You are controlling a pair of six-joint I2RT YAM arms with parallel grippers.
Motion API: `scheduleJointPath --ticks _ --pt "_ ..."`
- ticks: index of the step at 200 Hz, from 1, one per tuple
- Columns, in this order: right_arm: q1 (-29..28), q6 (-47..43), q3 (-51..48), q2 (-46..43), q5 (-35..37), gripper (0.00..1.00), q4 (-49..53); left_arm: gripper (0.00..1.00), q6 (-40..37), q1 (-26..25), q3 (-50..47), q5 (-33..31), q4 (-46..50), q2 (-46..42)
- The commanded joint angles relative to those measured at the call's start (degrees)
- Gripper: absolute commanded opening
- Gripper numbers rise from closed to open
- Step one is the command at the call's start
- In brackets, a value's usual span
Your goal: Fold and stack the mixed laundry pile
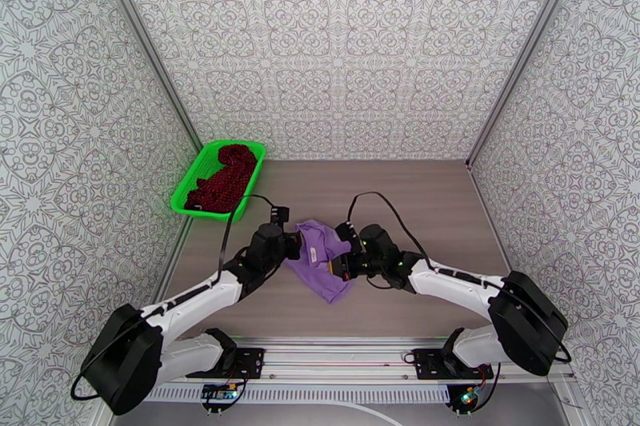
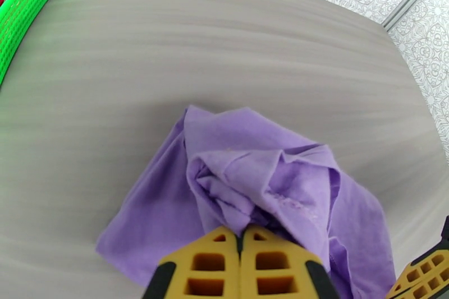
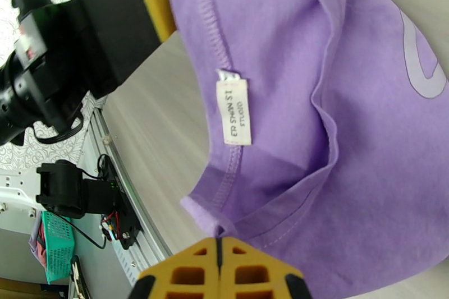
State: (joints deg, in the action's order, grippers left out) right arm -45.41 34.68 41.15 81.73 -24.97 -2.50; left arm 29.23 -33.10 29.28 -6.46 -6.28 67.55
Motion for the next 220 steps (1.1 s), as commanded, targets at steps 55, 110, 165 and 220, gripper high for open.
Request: scheduleJointPath --ticks 55,110,165,220 --pt "-3.41 1.00 -3.42 6.79 1.97 0.09 -1.85 0.99 7.42 -0.47 -9.64 -6.37 -0.76 -0.36" --pt "-5.09 0.29 -5.43 3.47 2.66 0.22 2.78 1.00 7.16 -0.41 -6.32 -7.50 13.80 -12.66" --pt "-4.96 -3.99 -0.56 -6.37 7.98 0.38 17.36 0.99 7.84 2.78 -2.27 -2.89 27.80 -22.39" --pt "0.68 -8.57 15.79 -0.13 7.95 0.38 23.69 0.83 10.36 14.00 4.00 16.08 17.86 -4.75"
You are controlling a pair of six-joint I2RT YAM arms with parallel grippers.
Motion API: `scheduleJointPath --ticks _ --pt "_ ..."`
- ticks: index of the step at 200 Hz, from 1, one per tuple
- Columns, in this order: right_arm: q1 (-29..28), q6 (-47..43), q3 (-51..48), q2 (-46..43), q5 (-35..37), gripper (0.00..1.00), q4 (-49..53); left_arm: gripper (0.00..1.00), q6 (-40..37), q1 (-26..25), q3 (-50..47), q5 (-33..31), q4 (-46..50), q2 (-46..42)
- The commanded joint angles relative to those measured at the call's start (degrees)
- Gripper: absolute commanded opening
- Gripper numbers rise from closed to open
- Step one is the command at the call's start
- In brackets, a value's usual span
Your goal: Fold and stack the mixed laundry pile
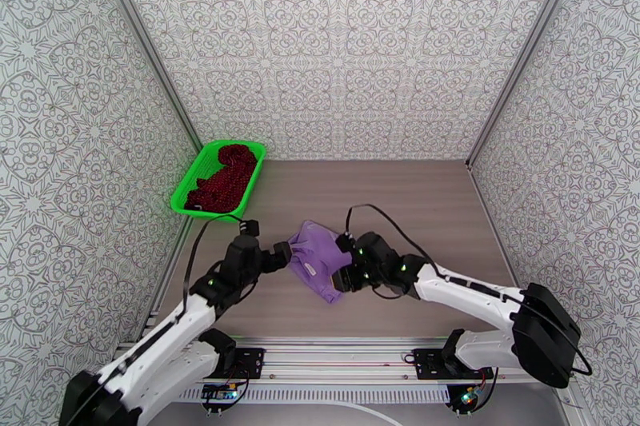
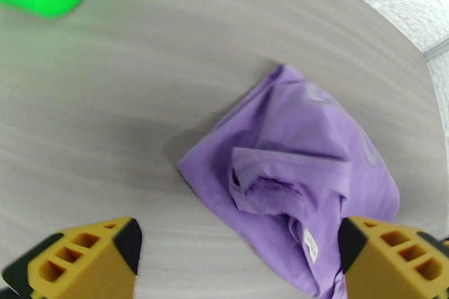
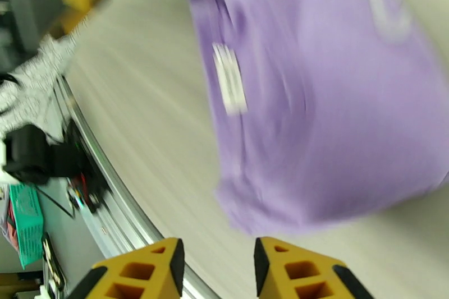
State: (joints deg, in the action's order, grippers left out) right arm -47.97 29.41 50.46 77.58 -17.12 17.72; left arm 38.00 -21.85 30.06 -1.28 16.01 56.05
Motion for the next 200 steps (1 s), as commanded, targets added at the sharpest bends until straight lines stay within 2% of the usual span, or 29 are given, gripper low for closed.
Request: scheduleJointPath --ticks 1,14,25,76,151,176,200 --pt "3.56 -3.48 7.09 4.52 -0.05 0.37 3.64 0.82 1.62 2.76 3.36 11.06 -4.60 7.21" --pt "4.98 -4.48 10.96 7.26 -0.87 0.36 4.41 0.69 1.81 3.12 5.71 13.06 -5.48 11.60" --pt "6.00 -4.92 13.32 9.45 -1.58 0.35 5.07 0.63 2.15 3.13 7.17 14.74 -5.85 14.08" --pt "7.68 -5.02 16.45 15.08 -4.53 0.34 3.67 0.62 1.82 3.63 8.73 13.98 -2.96 16.74" --pt "8.64 -4.01 14.36 14.88 -5.20 0.33 1.40 0.60 1.90 2.91 9.56 15.14 -5.81 24.37" --pt "8.72 -3.68 13.73 14.64 -5.46 0.33 0.93 0.54 1.99 2.60 10.02 14.22 -7.49 26.48" --pt "8.68 -3.30 12.87 14.54 -5.68 0.32 0.48 0.42 2.24 2.27 10.84 13.22 -9.41 28.32"
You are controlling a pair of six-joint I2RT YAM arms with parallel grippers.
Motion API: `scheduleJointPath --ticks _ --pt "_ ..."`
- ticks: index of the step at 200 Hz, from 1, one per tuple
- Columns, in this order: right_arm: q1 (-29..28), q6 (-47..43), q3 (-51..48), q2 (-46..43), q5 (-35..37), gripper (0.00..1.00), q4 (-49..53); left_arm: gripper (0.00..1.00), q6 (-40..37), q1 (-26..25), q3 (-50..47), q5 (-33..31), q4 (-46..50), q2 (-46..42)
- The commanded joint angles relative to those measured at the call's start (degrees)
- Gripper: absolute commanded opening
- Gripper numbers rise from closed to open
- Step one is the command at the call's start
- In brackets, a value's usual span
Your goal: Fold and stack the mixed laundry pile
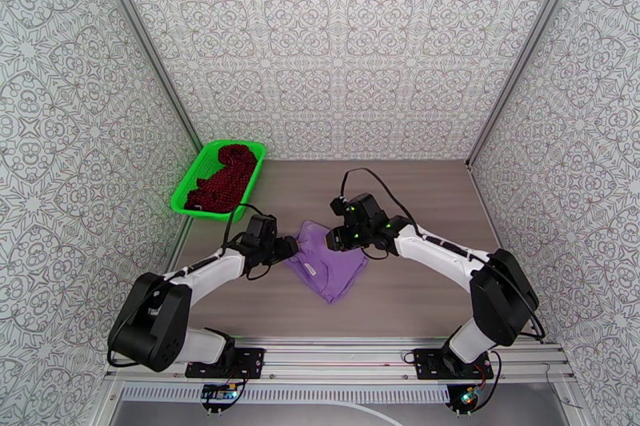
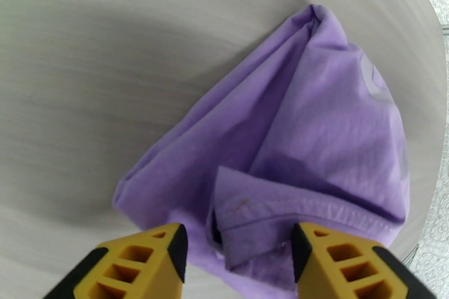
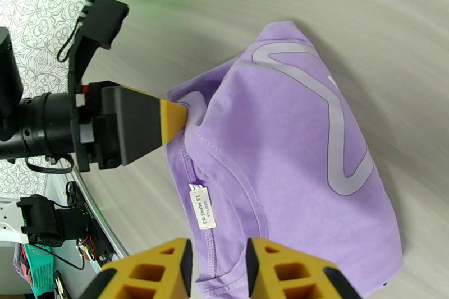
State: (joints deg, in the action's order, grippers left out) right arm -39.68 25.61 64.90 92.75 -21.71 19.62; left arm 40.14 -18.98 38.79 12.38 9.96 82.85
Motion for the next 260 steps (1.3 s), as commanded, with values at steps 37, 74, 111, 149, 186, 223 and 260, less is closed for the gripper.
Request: scheduleJointPath --ticks 37,74,111,149,186,223,260 --pt "0.47 1.35 -2.08 -0.23 -1.44 0.32 -2.16 0.02 0.11 -1.92 4.72 -1.91 -3.60 3.46" --pt "0.43 2.17 3.19 4.24 -2.62 0.30 -1.81 0.00 -0.42 -5.13 6.26 -9.47 2.38 -0.23" --pt "0.83 3.05 12.98 14.01 -6.14 0.21 -4.11 0.00 1.63 -10.31 3.60 -22.03 7.67 -8.40" --pt "2.02 7.80 20.13 25.11 -7.53 0.12 -9.16 0.00 4.09 -14.26 -1.88 -29.12 5.67 -11.77" --pt "3.22 13.57 20.81 32.71 -7.99 0.09 -15.06 0.00 6.43 -17.79 -8.00 -38.22 3.05 -12.45" --pt "3.62 15.76 19.36 36.70 -6.32 0.08 -17.77 0.00 7.31 -18.26 -11.73 -42.68 0.98 -12.18" --pt "5.00 17.63 17.04 37.07 -2.89 0.08 -20.49 0.00 5.70 -17.72 -12.70 -43.99 -2.20 -10.42"
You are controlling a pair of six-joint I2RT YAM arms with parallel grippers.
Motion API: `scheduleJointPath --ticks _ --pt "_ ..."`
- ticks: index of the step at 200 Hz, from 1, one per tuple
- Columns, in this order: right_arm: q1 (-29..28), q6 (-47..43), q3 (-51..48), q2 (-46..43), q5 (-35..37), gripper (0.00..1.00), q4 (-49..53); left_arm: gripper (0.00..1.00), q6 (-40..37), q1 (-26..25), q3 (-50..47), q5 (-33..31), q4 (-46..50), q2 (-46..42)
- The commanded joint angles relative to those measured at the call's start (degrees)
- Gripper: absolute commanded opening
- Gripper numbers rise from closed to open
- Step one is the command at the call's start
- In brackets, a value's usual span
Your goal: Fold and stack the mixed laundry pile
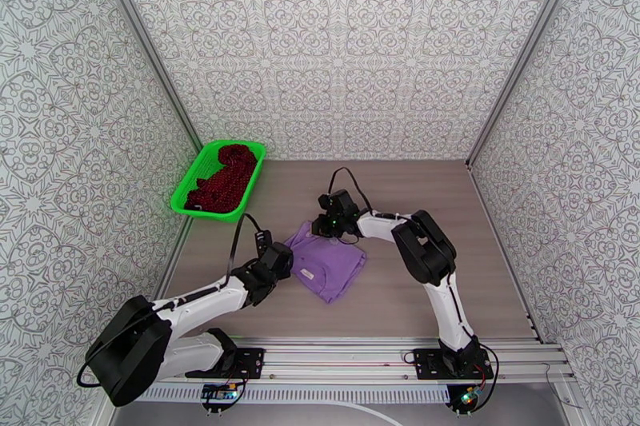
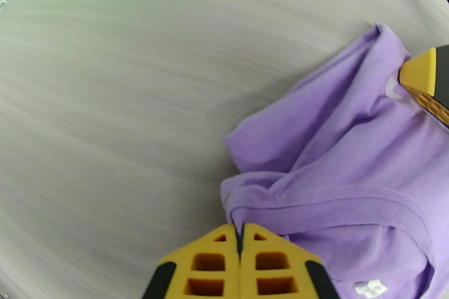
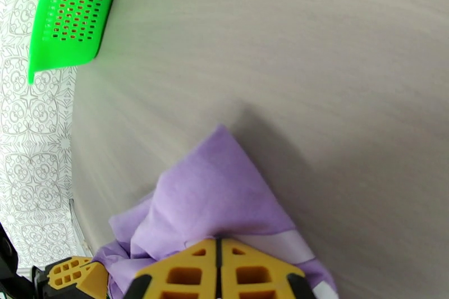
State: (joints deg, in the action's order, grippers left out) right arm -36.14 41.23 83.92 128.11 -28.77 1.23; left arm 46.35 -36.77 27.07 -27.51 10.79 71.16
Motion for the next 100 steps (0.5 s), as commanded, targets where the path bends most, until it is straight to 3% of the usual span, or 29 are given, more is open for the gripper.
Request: scheduleJointPath --ticks 1,24,45,64,86,100 --pt "1.49 1.96 -2.03 1.70 4.25 0.08 -2.15 0.00 -0.57 0.14 -0.98 -4.07 -3.13 1.36" --pt "2.08 2.25 -2.80 1.39 5.20 0.08 -2.40 0.00 -2.54 1.15 -0.55 -2.29 -6.50 4.40" --pt "2.43 1.88 -4.53 -0.50 6.33 0.08 -2.39 0.37 -4.57 1.82 0.41 -0.93 -8.81 6.21" --pt "2.91 1.97 -7.89 -3.90 8.69 0.09 -2.28 0.76 -6.68 2.73 2.17 0.19 -8.58 5.74" --pt "3.27 3.57 -14.11 -9.60 14.01 0.10 -2.90 0.99 -9.57 3.96 4.51 1.99 -7.31 3.26" --pt "3.27 5.88 -18.96 -13.69 19.58 0.10 -3.02 0.99 -11.94 4.69 5.61 4.71 -7.04 1.07"
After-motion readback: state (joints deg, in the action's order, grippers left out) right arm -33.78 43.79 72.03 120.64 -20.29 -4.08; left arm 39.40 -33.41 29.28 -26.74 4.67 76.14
